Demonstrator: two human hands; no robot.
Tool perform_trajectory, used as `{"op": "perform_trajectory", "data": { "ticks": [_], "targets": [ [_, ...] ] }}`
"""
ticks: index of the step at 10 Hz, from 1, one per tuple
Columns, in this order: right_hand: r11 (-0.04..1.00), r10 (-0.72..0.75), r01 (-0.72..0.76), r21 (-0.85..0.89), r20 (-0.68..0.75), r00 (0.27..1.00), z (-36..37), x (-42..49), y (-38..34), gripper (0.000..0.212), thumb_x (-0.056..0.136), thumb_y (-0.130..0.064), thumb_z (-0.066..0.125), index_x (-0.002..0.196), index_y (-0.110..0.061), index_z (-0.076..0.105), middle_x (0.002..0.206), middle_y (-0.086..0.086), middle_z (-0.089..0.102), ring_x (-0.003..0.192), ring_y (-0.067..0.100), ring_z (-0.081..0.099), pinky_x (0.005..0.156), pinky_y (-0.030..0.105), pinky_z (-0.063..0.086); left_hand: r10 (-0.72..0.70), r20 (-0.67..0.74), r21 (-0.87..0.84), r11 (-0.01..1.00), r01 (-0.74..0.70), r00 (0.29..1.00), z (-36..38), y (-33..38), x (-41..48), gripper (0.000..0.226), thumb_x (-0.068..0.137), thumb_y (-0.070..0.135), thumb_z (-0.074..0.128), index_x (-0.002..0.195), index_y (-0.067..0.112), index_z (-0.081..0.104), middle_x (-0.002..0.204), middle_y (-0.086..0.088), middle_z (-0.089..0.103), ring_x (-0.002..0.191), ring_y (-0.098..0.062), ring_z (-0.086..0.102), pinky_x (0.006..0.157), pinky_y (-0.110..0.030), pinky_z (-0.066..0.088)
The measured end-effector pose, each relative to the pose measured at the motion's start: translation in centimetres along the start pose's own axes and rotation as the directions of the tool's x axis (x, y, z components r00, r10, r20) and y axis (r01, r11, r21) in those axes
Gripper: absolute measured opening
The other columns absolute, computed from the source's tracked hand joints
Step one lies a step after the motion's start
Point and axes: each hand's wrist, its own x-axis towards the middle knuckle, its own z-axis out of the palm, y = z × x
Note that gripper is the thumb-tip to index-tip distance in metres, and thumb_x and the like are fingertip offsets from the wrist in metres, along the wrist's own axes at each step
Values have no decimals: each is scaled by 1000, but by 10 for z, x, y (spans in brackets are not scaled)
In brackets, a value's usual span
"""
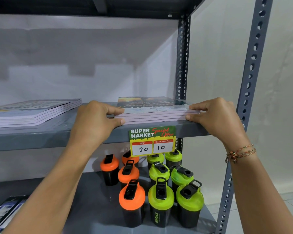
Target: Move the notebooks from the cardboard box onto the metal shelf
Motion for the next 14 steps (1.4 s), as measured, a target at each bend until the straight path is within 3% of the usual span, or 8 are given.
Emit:
{"op": "perform_trajectory", "data": {
  "ticks": [2, 6, 9, 10, 11, 12, 13, 14],
  "targets": [
    [1000, 15, -15, 15, -12, 1000, 0, -1, 0, 37, 76, -24, 75, 110, -12, 69, 114, 11, 70, 109, 22, 60, 79, 19, 39, 13, -2, 56, 998, -13, 1000, 5, 4, -2, 38, 81, 24, 72, 119, 20, 66, 122, -9, 67, 114, -24, 59, 96, -30, 45],
    [999, 8, -9, -33, -20, 1000, 1, -5, -8, 37, 76, -24, 75, 110, -10, 69, 116, 12, 69, 103, 28, 62, 75, 24, 41, -8, 9, 52, 999, 7, 1000, -5, 1, 0, 37, 82, 20, 72, 118, 19, 67, 124, -9, 66, 115, -21, 56, 87, -19, 37],
    [997, -26, 25, -78, -14, 1000, 6, -5, -9, 37, 77, -23, 74, 111, -9, 68, 117, 17, 68, 112, 31, 59, 94, 34, 48, 44, 26, 62, 997, -46, 999, -4, -8, 1, 38, 82, 23, 71, 119, 19, 66, 122, -7, 68, 110, -19, 60, 91, -21, 41],
    [958, -208, 223, -181, 96, 973, 14, -1, -19, 40, 80, -24, 71, 117, -12, 64, 133, 11, 59, 130, 27, 47, 107, 40, 41, 164, 57, 145, 975, -171, 985, -1, -4, 2, 45, 84, 34, 67, 127, 23, 60, 132, -3, 62, 125, -22, 52, 104, -29, 39],
    [920, -348, 373, -117, 190, 918, 22, 0, -27, 42, 81, -27, 69, 121, -18, 61, 136, 3, 56, 131, 19, 47, 112, 34, 36, 303, 146, 191, 926, -327, 942, 4, 1, 7, 49, 85, 37, 64, 132, 27, 54, 144, 2, 50, 137, -22, 39, 113, -35, 32],
    [926, -360, 375, -52, 188, 914, 29, 1, -31, 34, 82, -26, 68, 116, -19, 66, 124, 2, 66, 119, 18, 58, 104, 27, 40, 330, 246, 107, 925, -364, 911, 12, 4, 17, 45, 84, 38, 64, 127, 27, 59, 136, 0, 59, 130, -18, 49, 109, -34, 40],
    [925, -360, 375, -67, 163, 918, 24, 4, -34, 31, 83, -22, 67, 114, -17, 67, 120, 3, 69, 117, 21, 59, 103, 28, 40, 317, 273, 121, 925, -360, 908, 13, 1, 19, 44, 85, 41, 63, 127, 28, 59, 132, -3, 62, 126, -21, 53, 105, -36, 44],
    [725, -689, 688, -31, -3, 725, 25, -41, -36, 21, 83, -16, 63, 101, -12, 72, 109, 5, 74, 114, 22, 59, 99, 33, 44, 365, 238, 137, 905, -403, 900, 7, 9, 26, 51, 86, 49, 57, 133, 28, 52, 139, -4, 56, 132, -22, 46, 106, -33, 40]
  ]
}}
